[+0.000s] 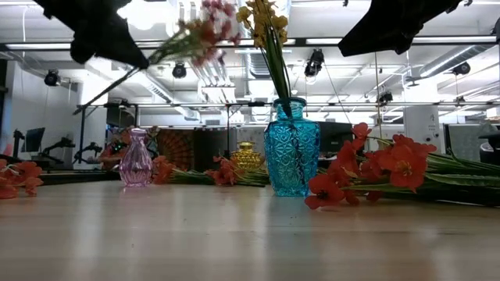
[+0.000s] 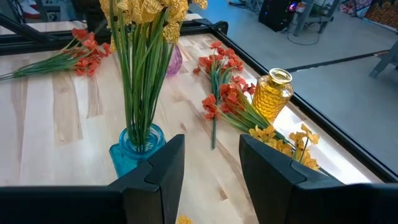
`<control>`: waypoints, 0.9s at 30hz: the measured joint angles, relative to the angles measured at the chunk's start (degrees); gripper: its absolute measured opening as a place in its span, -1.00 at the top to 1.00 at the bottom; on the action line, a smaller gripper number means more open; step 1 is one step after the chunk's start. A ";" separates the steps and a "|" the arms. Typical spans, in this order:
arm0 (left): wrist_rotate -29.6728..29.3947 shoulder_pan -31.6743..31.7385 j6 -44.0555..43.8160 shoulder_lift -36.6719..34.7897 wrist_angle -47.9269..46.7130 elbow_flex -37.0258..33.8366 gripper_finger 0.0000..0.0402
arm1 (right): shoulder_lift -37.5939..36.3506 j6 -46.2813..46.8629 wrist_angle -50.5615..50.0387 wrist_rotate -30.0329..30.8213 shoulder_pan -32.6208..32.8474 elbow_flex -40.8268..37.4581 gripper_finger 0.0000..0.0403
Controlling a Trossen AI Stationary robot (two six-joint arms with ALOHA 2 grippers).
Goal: Sort flowers into vase by color
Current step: Put the left red flowers into the purple vase
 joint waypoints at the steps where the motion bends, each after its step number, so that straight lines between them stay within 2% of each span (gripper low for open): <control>1: -1.85 0.00 0.81 -0.79 -0.12 0.00 1.00 | 0.00 0.00 0.00 0.00 0.00 0.00 0.28; 5: -7.98 0.04 6.04 -3.73 1.36 0.00 1.00 | 0.00 -0.07 0.00 0.00 0.00 -0.02 0.28; 8: -7.81 0.04 14.71 -5.45 8.42 0.00 1.00 | 0.00 -0.07 0.01 0.00 0.00 -0.02 0.28; 11: -1.67 0.04 29.04 -6.45 20.49 -0.20 1.00 | 0.00 -0.09 0.02 0.00 0.00 -0.02 0.28; 15: 12.68 0.12 50.63 -7.84 39.51 -3.37 1.00 | 0.00 -0.01 0.02 0.00 0.00 -0.02 0.28; 17: 18.43 0.32 56.93 -8.97 47.45 -5.86 1.00 | 0.00 0.07 0.04 0.00 0.00 -0.02 0.28; 18: 18.86 0.50 58.45 -9.61 50.86 -7.30 1.00 | 0.00 0.07 0.04 0.00 0.00 -0.02 0.28; 23: 10.53 2.37 66.00 -12.07 63.52 -15.48 1.00 | 0.00 0.09 0.11 0.00 0.00 -0.02 0.28; 27: 7.95 4.81 67.31 -12.79 76.10 -22.92 1.00 | 0.00 0.09 0.15 0.01 0.00 -0.02 0.28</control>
